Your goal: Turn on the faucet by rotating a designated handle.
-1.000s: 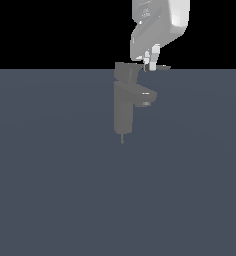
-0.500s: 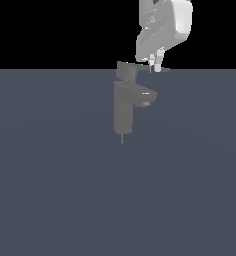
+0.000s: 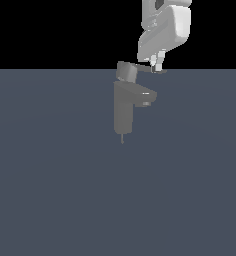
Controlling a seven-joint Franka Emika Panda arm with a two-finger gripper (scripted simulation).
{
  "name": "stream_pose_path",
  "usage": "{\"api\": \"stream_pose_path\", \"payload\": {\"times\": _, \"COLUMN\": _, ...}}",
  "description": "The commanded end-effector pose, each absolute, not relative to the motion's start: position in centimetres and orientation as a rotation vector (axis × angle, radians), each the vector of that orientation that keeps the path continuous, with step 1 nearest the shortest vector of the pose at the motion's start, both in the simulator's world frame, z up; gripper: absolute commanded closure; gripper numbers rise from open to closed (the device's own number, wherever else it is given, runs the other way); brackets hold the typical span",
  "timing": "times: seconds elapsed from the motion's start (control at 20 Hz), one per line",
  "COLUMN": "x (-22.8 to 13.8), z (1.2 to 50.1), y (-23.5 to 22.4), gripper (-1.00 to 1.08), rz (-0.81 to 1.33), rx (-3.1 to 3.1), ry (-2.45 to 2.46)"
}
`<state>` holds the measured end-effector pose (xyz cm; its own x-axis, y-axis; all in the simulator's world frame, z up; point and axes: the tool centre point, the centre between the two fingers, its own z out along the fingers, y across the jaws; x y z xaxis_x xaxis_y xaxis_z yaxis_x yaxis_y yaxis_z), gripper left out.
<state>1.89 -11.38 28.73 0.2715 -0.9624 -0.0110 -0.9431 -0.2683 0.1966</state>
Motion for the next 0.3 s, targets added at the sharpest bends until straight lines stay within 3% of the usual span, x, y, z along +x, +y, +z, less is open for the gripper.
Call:
{"api": "stream_pose_path", "payload": {"times": 0.0, "x": 2.28, "z": 28.48, "y": -13.84, "gripper": 1.08, "rz": -0.187, "rx": 2.349, "ry": -1.836}}
{"api": "stream_pose_path", "payload": {"times": 0.25, "x": 3.21, "z": 28.40, "y": -14.72, "gripper": 1.08, "rz": -0.185, "rx": 2.346, "ry": -1.840}}
